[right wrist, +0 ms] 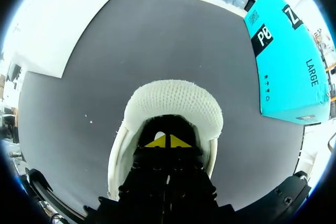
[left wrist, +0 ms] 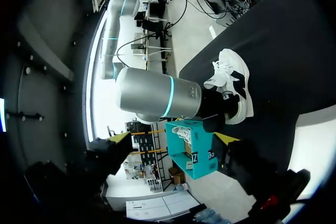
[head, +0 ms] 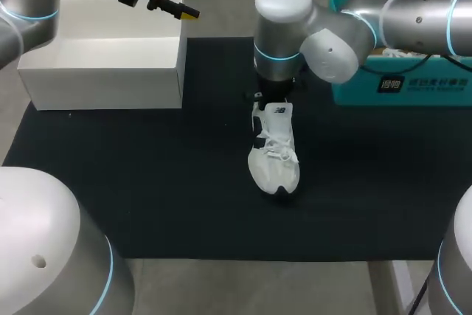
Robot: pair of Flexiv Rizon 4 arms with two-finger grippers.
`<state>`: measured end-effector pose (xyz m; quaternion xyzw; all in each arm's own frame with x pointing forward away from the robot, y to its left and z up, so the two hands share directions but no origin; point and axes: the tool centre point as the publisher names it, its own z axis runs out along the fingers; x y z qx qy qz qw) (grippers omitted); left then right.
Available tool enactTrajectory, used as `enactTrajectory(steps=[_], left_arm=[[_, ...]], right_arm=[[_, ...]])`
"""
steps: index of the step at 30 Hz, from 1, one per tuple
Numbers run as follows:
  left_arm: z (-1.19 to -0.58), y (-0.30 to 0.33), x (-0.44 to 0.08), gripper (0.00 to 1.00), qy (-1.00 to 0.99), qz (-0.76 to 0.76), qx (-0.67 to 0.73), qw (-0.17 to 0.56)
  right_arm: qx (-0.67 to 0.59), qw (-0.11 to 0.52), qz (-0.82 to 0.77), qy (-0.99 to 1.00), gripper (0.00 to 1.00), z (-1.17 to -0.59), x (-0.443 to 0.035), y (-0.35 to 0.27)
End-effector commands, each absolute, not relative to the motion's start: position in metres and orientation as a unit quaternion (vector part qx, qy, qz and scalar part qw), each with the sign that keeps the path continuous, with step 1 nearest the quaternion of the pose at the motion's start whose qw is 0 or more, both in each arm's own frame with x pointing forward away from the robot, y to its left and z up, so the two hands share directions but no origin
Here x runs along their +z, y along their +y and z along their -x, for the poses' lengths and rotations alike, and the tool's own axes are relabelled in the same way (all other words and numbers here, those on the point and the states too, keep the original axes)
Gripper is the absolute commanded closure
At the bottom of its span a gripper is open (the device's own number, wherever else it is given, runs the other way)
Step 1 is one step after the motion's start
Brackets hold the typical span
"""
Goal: Take the shoe out of the shoebox, open the shoe tongue, remove and reinsert the insole, then place the shoe into the shoebox
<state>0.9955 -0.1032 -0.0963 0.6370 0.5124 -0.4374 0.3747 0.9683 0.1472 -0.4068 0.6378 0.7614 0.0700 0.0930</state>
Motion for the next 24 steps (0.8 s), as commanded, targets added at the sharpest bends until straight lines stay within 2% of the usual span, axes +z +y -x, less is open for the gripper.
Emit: enactTrajectory(steps=[1, 8, 17, 24], left_arm=[[-0.996, -0.103, -0.096, 0.0, 0.512, -0.638, -0.437, 0.374], [-0.996, -0.103, -0.096, 0.0, 0.512, -0.638, -0.437, 0.374], [-0.996, -0.103, -0.096, 0.0, 0.512, -0.638, -0.437, 0.374], [-0.996, -0.103, -0.096, 0.0, 0.512, -0.638, -0.437, 0.374]], right_arm=[[0.074, 0.117, -0.636, 0.759, 1.0, -0.957, -0.386, 0.145], [0.077, 0.137, -0.626, 0.764, 1.0, -0.974, -0.389, 0.135], [0.071, 0.114, -0.62, 0.773, 1.0, -0.988, -0.42, 0.141], [0.065, 0.103, -0.617, 0.777, 1.0, -0.981, -0.42, 0.15]])
